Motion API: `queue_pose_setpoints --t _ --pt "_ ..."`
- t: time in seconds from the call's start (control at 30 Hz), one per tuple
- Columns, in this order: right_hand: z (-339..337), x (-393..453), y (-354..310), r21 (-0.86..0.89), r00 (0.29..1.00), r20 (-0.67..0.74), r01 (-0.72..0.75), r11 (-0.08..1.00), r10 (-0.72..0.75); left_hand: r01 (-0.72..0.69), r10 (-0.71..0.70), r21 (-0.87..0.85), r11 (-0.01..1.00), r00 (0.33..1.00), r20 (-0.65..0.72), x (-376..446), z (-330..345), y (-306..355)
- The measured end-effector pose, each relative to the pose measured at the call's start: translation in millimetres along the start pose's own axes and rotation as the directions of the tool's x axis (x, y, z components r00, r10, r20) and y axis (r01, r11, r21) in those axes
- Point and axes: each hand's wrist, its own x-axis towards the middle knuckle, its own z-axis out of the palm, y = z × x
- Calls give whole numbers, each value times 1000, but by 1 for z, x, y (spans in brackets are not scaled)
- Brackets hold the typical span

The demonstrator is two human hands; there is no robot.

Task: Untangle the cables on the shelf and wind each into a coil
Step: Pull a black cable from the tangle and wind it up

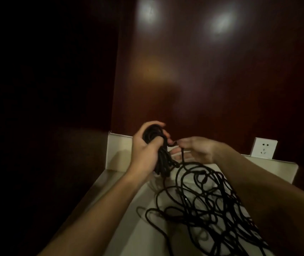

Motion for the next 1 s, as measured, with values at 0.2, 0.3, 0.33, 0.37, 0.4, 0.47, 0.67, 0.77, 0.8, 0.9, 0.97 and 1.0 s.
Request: queue_pose_setpoints --t 0.2,0.3,0.33,0.37,0.4,0.47,0.67,0.77,0.8,0.9,0.97,1.0 --pt "22 36 -33 -139 758 -623 137 981 -194 26 -66 -208 978 980 -188 19 27 -2" --pt "25 27 -27 -295 764 -495 301 907 -415 -26 -23 -256 966 982 -190 28 23 15" --pt "22 19 -27 -319 837 -341 325 890 -428 -36 -21 -268 963 978 -207 34 17 20" --pt "17 11 -28 -313 919 -155 302 900 -362 -32 -38 -294 955 973 -227 41 9 25" --pt "10 7 -29 -289 970 31 241 926 -243 -11 -78 -336 942 966 -248 48 -1 29" --pt "-1 -1 -33 -298 950 310 128 946 -31 43 -168 -433 900 952 -255 54 -15 31" --pt "52 6 -21 -889 990 115 140 436 -83 79 -311 -497 864 861 -403 46 -25 7" --pt "75 8 14 -998 879 -30 0 63 -477 17 -294 -512 859 834 -466 51 -25 5" --pt "76 10 25 -998 811 -47 -59 -2 -583 9 -274 -496 868 843 -464 51 -21 6" --pt "64 29 44 -972 696 30 -147 -183 -718 37 -247 -450 892 874 -418 45 -5 5" --pt "47 37 43 -961 634 157 -81 -266 -757 80 -299 -485 871 870 -393 43 -3 -3" --pt "37 39 39 -948 609 233 -30 -316 -759 107 -341 -516 850 858 -384 44 -4 -7"
